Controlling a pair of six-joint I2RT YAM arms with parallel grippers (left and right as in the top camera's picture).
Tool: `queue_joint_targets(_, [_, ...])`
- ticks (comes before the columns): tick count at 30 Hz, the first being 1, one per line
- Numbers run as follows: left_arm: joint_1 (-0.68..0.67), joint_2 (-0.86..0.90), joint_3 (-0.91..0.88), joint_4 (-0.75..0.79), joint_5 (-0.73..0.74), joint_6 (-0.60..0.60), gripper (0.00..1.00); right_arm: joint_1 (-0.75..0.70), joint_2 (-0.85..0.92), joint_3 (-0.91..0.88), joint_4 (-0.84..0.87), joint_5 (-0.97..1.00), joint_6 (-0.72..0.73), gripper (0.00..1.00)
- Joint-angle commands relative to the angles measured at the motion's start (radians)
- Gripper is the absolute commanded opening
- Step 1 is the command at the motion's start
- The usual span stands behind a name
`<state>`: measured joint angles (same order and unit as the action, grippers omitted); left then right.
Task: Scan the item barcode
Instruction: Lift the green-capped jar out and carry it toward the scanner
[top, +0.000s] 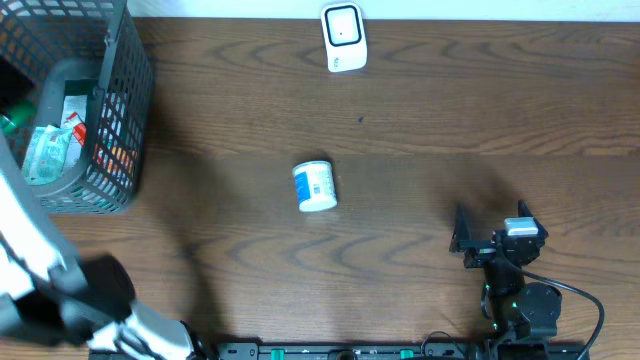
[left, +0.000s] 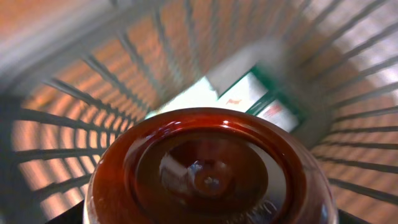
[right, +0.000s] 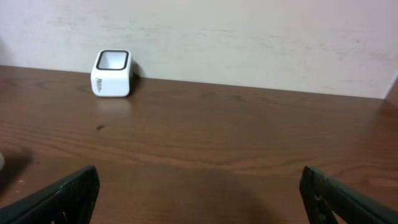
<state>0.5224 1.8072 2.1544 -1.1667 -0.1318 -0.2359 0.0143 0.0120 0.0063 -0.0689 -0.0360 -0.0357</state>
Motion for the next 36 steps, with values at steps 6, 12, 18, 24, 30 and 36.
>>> queue_joint_targets(6, [-0.232,-0.292,0.023,-0.007,0.028,-0.035,0.58,0.006,-0.005,-0.001,-0.003,0.002,0.013,0.99])
queue_joint_targets(12, [-0.444,-0.302,0.007,-0.148,0.028,-0.081,0.58,0.006,-0.005,-0.001,-0.003,0.002,0.013,0.99])
queue_joint_targets(18, [-0.628,-0.235,-0.130,-0.222,0.028,-0.081,0.58,0.006,-0.005,-0.001,-0.003,0.002,0.013,0.99])
queue_joint_targets(24, [-0.768,-0.128,-0.330,-0.162,0.134,-0.081,0.58,0.006,-0.005,-0.001,-0.003,0.002,0.013,0.99])
queue_joint_targets(30, [-0.895,-0.020,-0.354,-0.010,0.337,-0.101,0.58,0.006,-0.005,-0.001,-0.003,0.002,0.013,0.99])
queue_joint_targets(36, [-1.056,0.076,-0.354,0.126,0.338,-0.179,0.59,0.006,-0.005,-0.001,-0.003,0.002,0.013,0.99])
